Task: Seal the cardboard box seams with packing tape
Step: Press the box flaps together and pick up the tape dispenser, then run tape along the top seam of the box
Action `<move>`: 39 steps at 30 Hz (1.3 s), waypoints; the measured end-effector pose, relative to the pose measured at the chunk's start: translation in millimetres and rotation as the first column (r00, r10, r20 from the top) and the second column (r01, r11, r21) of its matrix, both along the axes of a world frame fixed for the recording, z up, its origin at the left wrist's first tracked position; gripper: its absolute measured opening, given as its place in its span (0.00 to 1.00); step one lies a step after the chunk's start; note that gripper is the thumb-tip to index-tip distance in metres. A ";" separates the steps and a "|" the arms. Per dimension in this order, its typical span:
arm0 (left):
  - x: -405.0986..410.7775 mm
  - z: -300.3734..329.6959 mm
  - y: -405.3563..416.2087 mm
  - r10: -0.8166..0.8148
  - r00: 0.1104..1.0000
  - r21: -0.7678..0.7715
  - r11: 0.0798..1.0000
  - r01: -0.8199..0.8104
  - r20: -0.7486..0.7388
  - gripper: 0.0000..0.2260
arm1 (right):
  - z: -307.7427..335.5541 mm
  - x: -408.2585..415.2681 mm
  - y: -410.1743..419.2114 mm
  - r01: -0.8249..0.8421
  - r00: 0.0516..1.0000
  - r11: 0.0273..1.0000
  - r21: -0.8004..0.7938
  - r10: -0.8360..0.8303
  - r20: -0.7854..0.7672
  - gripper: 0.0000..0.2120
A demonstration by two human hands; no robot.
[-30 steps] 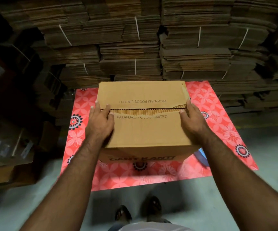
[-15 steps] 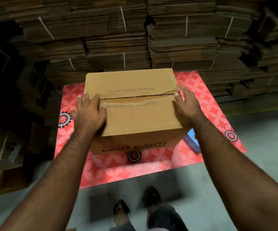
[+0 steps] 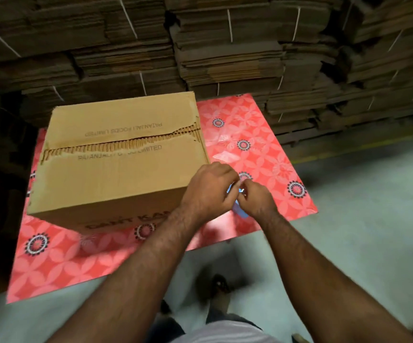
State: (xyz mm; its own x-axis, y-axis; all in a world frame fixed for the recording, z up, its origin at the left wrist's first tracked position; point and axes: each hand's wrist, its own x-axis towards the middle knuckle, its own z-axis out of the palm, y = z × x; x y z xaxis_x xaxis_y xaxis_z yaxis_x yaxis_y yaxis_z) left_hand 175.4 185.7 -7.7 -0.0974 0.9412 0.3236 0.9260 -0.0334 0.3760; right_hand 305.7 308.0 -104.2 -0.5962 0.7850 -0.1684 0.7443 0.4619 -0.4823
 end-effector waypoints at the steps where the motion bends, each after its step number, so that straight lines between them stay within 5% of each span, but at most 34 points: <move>1: 7.7 -3.2 4.1 -0.003 1.000 -0.008 1.000 0.002 -0.016 0.11 | -5.3 0.6 -0.6 -0.038 0.999 0.999 0.000 0.038 0.017 0.19; 4: 18.1 -10.2 8.2 -0.018 0.996 -0.078 0.997 0.011 -0.085 0.09 | -28.8 -0.3 1.1 -0.151 0.988 0.989 -0.004 0.151 0.035 0.28; 11: 18.9 -23.5 11.0 0.001 0.995 -0.090 0.996 -0.010 -0.102 0.08 | -41.7 0.3 3.4 -0.061 0.995 0.991 -0.122 0.050 -0.088 0.19; 15: 18.1 -20.3 16.8 0.105 0.993 0.011 0.994 -0.106 0.044 0.05 | -28.0 3.7 27.7 0.003 0.983 0.989 -0.148 -0.031 -0.182 0.16; 20: 10.9 5.4 32.4 0.267 0.902 0.140 0.934 -0.329 0.341 0.04 | 25.8 16.5 63.4 -0.057 0.931 0.929 -0.365 -0.083 -0.356 0.34; 24: -11.8 33.9 40.2 0.326 0.852 0.182 0.886 -0.426 0.409 0.06 | 89.4 3.0 71.8 -0.064 0.841 0.918 -0.392 -0.162 -0.516 0.28; 28: -41.9 66.4 32.1 0.389 0.834 0.217 0.842 -0.494 0.392 0.08 | 148.6 -24.8 63.1 -0.033 0.806 0.954 -0.299 -0.152 -0.572 0.27; 32: -76.2 95.5 2.3 0.482 0.794 0.246 0.773 -0.585 0.371 0.07 | 187.6 -61.3 32.3 -0.061 0.893 0.996 0.064 0.084 -0.443 0.30; 35: -104.4 109.3 -33.8 0.531 0.681 0.126 0.735 -0.667 0.504 0.10 | 200.9 -93.7 5.4 -0.170 0.876 0.964 0.205 0.243 -0.417 0.28; 39: -136.7 126.4 -83.1 0.420 0.235 -0.220 0.784 -0.580 0.877 0.18 | 214.5 -133.6 -33.6 -0.310 0.821 0.896 0.317 0.420 -0.386 0.27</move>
State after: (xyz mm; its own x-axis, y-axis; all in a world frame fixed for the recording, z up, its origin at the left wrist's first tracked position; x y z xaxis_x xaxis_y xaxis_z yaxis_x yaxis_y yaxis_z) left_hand 38.8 102.5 118.7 -0.8213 0.5494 -0.1540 -0.0563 0.1906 0.9800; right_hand 172.0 274.4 110.3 -0.8136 0.4767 0.3330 0.2372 0.7949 -0.5584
